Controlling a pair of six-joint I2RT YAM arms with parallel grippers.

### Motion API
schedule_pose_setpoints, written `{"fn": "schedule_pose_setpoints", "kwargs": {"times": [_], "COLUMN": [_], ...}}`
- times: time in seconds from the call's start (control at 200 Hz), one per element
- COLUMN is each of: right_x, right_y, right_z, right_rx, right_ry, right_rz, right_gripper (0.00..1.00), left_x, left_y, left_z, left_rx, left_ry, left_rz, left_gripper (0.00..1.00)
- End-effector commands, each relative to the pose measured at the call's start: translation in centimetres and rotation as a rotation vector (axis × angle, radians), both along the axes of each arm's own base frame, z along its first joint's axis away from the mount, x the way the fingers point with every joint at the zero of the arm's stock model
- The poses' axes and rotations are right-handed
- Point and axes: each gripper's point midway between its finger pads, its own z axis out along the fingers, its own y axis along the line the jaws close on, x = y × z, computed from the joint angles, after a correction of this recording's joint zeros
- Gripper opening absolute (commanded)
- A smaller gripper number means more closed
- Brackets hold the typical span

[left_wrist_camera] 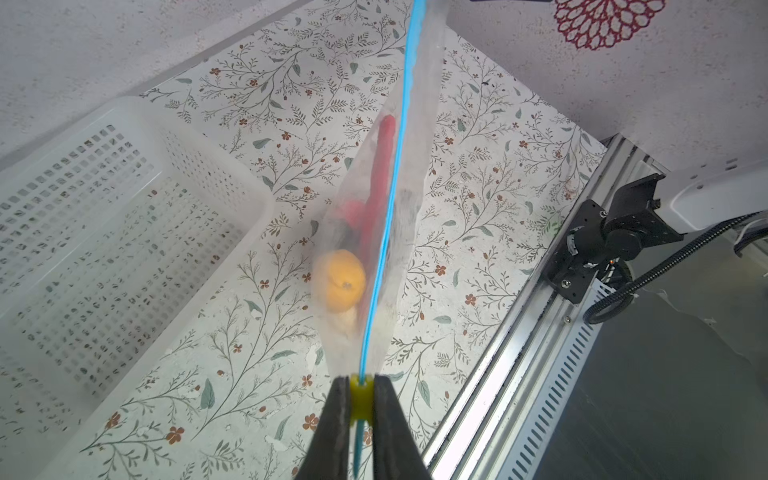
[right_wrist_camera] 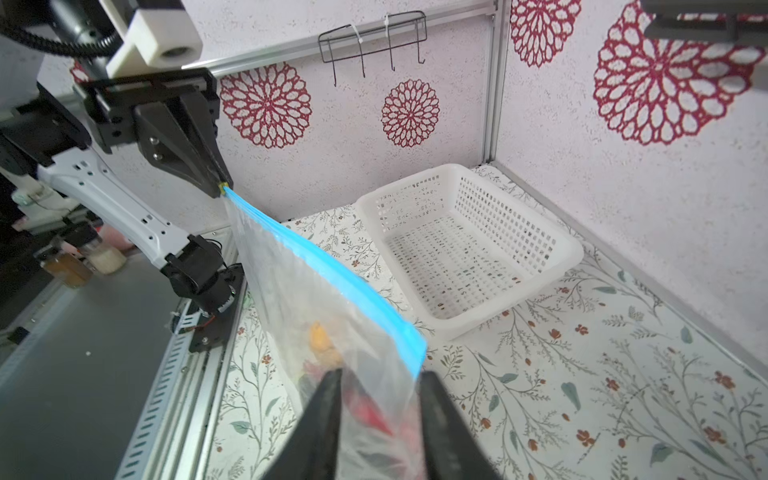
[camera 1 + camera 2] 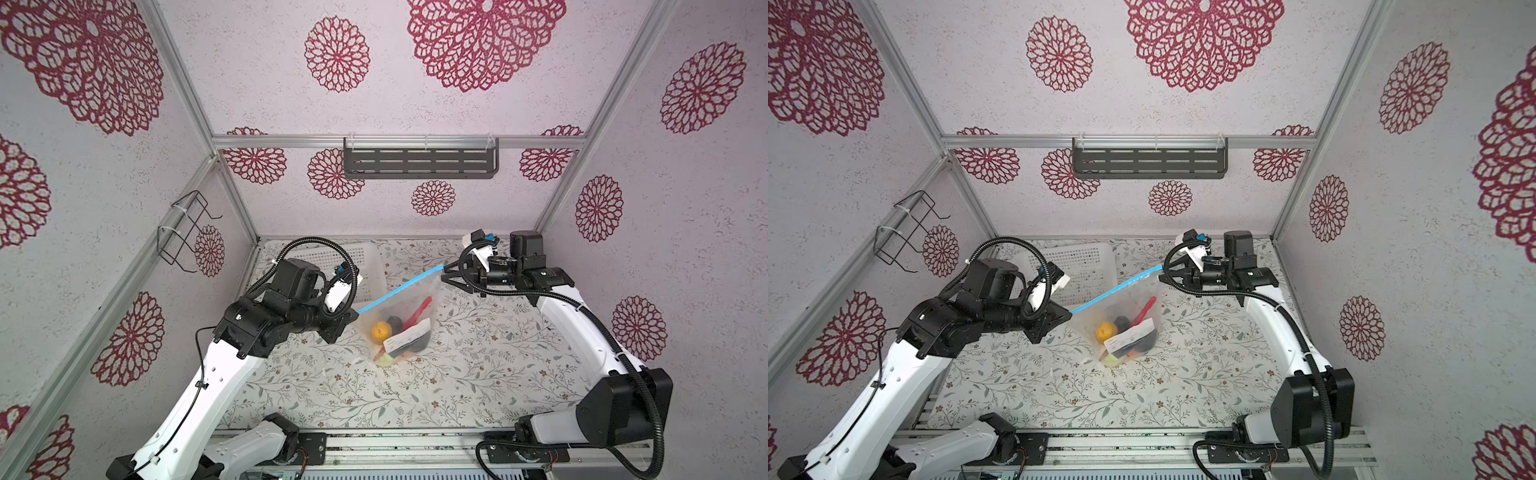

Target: Place the food in the zip-top bag and seal the zipper

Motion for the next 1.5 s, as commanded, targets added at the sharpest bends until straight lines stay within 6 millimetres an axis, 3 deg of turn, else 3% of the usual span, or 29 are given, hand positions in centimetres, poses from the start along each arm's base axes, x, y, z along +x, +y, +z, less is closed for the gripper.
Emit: {"fn": "schedule_pose_setpoints", "kwargs": {"times": [0.0,0.135,0.565,1.036,1.291,1.491], "right_x": [-1.3,-2.7,-5.7,-5.0,-4.5,-4.8], "right_y": [0.0,0.9,5.2,9.4,10.5,10.6], "right_z": [2.8,3.0,3.5,1.5,0.8,0.9], "right_rx": [0.017,-0.013,-0.142,-0.353,-0.449,-0.488], "right_ry": [-0.123,-0.186,-0.319,-0.267,-0.251,-0.232], "right_rz": [0.03,0.063,0.222,0.355,0.403,0.422], "right_gripper": [0.58,0.68,0.75,0.89,0.85,0.67], "left_x": [0.4,0.9,1.3,1.1,1.2,1.2], "left_y": [-0.7,-1.3,-1.6,-1.8,-1.8,-1.6], "left_z": [1.7,2.2,2.9,2.4,2.2,2.1], "left_rx": [-0.045,-0.046,-0.032,-0.033,-0.023,-0.018], "left_ry": [-0.037,-0.056,-0.109,-0.127,-0.125,-0.136], "left_rz": [-0.033,-0.058,-0.105,-0.131,-0.133,-0.126], "left_gripper": [0.13,0.13,0.13,0.13,0.13,0.13]}}
